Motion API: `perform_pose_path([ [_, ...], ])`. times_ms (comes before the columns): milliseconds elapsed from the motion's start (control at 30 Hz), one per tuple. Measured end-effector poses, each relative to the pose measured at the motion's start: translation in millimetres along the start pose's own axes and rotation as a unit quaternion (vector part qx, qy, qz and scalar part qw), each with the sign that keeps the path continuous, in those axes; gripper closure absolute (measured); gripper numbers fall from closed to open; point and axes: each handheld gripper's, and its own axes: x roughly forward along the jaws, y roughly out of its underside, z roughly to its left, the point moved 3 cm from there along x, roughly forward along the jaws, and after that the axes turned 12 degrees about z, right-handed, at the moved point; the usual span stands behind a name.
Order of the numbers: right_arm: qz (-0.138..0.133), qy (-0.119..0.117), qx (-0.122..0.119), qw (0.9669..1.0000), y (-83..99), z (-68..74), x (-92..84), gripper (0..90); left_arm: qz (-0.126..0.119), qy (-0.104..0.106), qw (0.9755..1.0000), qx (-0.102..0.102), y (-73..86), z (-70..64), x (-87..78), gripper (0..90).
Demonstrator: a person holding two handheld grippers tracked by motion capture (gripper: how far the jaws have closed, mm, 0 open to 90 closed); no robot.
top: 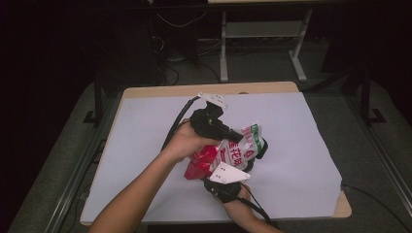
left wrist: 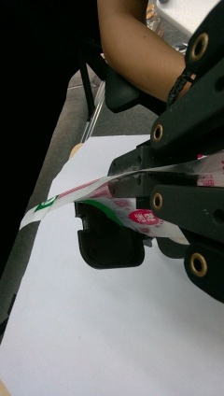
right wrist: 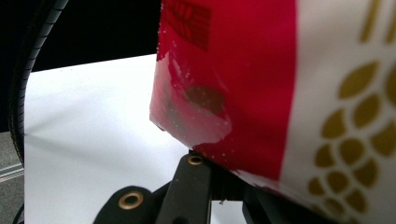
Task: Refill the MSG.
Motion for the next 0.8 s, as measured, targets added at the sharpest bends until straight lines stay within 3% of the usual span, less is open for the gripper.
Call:
perform_pose_path([
  [800,0.0,-0.001,0.0,1.0,-0.2,0.2,0.3,90.0,-0.003,-0.001,1.0,-0.003,0.8,0.0,-0.4,89.7],
])
